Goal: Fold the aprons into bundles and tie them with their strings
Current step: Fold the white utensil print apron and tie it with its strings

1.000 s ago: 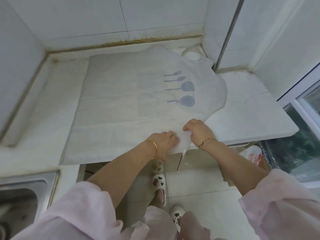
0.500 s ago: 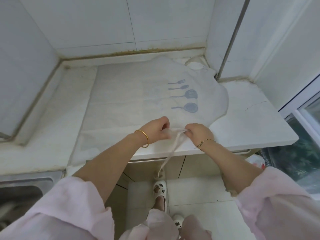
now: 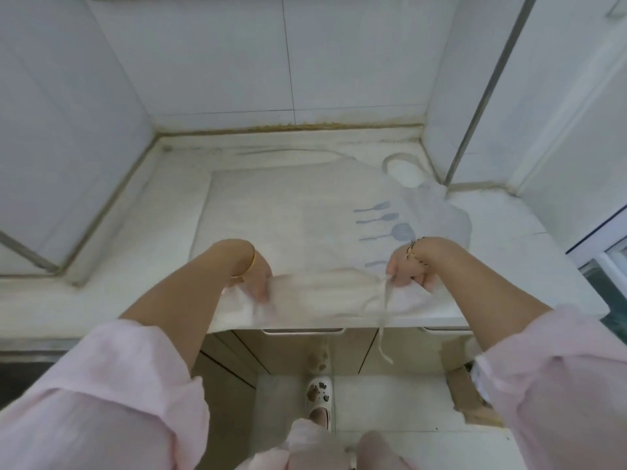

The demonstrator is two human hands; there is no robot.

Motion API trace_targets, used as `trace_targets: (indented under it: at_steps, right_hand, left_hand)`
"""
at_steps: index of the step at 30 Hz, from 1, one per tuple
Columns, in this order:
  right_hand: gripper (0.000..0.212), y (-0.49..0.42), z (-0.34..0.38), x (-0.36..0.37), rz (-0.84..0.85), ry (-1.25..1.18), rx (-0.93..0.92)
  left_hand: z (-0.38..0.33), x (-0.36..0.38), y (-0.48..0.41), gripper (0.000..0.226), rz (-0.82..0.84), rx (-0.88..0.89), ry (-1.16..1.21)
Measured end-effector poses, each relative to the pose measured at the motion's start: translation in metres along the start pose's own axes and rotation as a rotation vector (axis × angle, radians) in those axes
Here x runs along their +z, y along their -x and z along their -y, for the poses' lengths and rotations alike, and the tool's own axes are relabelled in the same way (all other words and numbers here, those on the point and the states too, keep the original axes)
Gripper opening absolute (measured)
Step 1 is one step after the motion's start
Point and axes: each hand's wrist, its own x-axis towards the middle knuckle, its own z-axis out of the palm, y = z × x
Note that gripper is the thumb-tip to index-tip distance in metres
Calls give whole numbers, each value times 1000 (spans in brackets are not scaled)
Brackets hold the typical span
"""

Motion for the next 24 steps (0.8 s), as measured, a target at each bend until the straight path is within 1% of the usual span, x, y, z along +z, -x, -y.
trace_targets:
  at_steps: [1,2,3,4,6,8,9,10,12,13,14,15,17,19,20,23,24]
  right_hand:
    - [41,5,-1,-6,98,5,16]
    - [46,8,1,-12,140,24,21]
    - [47,12,2,-17,146,47,24]
    - [47,11,7,-25,136,79,24]
    - [43,15,10,-41,96,101,30]
    - [44,18,15,-62,-7,97,45]
    - [45,18,16,-71,-69,98,57]
    - [42,11,19,-86,-147,68,79]
    - [27,-8,24,-110,-313,16,106]
    - [22,-26,27,-126,-398,14,112]
    - [24,-42,26,-134,-487,9,134]
    - [25,-59,25,-140,-564,-13,153]
    - [22,-99,25,-148,-658,-108,220]
    - [26,-130,33,-149,-664,-149,285]
    - [31,-143,38,-146,-659,-137,301]
    - [38,-169,52,-134,-796,-18,275]
    - [39,-181,60,-132,-815,-1,282]
  left_hand:
    - [-2,-6,7,38,96,8,-17]
    - [-1,-12,12,41,120,10,-83]
    - [0,-18,16,42,121,-4,-147]
    - [7,-27,14,42,107,-21,-167]
    - [24,-42,8,38,135,-96,-8]
    - [42,-64,5,39,251,-137,0]
    - [48,-75,3,36,229,-149,1]
    - [54,-91,-3,34,150,-165,-25]
    - [65,-121,-24,28,-64,-176,-121]
    - [69,-137,-38,23,-213,-175,-162]
    - [69,-145,-49,21,-390,-179,-172]
    - [71,-152,-65,22,-561,-177,-142]
    - [75,-162,-92,28,-765,-199,-61]
    - [84,-165,-126,36,-809,-184,-77]
    - [88,-164,-139,38,-780,-182,-81]
    - [102,-157,-179,40,-642,-169,-47]
    - [108,-157,-193,39,-592,-162,-22]
